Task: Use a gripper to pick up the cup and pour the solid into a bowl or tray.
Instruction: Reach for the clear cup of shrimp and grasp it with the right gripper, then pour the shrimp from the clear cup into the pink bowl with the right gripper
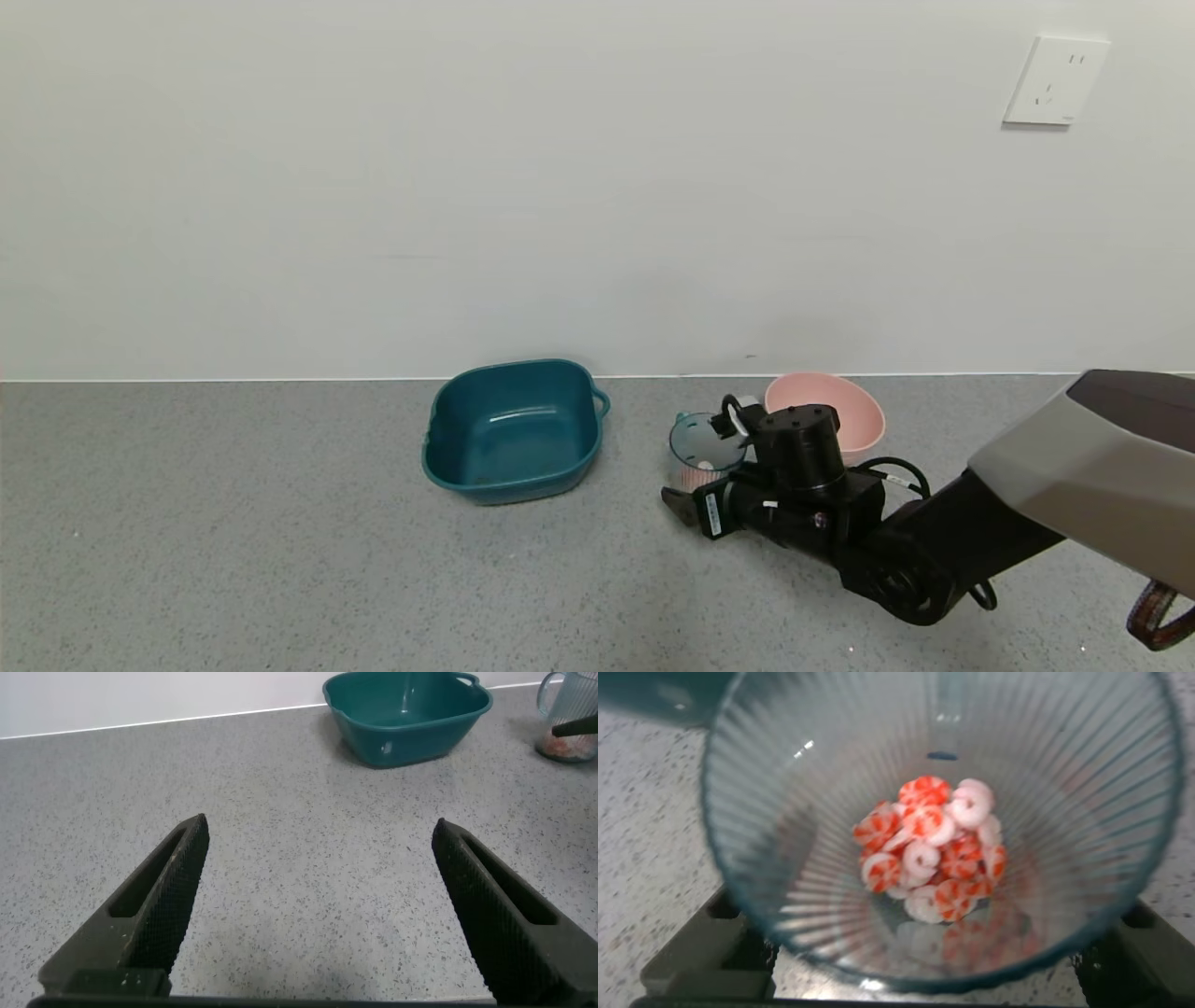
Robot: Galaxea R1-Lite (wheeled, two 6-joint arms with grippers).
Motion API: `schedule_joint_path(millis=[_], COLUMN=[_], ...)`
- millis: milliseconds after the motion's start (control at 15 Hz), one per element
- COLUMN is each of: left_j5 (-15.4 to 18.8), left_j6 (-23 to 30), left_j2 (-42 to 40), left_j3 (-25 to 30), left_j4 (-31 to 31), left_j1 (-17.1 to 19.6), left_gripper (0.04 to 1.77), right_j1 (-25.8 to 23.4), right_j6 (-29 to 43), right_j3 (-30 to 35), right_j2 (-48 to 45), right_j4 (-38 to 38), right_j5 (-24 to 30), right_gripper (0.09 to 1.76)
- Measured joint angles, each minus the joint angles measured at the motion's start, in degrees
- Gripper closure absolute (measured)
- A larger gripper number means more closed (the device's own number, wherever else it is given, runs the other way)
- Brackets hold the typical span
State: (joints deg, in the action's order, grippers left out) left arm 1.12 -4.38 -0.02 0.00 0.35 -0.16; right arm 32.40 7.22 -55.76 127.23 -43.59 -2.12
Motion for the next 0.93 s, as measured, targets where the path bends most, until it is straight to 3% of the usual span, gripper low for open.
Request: schedule_joint_path(millis=[133, 267, 333, 933], left_j5=[0.0, 0.0, 0.0, 0.0], left_j6=[0.0, 0.0, 0.0, 0.0], left_j2=[0.0, 0.0, 0.0, 0.0], left_j3=[0.0, 0.0, 0.0, 0.0], left_j4=[0.0, 0.0, 0.0, 0.0], left_j1=[0.0, 0.0, 0.0, 0.0], left_gripper=[0.09, 0.09, 0.09, 0.09], right_j1=[-0.1, -0.1, -0.2, 0.1], right_j6=[0.0, 0.0, 0.0, 0.0], right_j3=[-0.3, -0.5, -0.5, -1.9], right_j2=[0.4, 0.6, 0.6, -1.4], right_j4=[-0.2, -0.3, -0.3, 1.9], right_j5=[-0.9, -0.9, -0.9, -1.1], right_gripper=[0.14, 0.43, 0.49, 0.52])
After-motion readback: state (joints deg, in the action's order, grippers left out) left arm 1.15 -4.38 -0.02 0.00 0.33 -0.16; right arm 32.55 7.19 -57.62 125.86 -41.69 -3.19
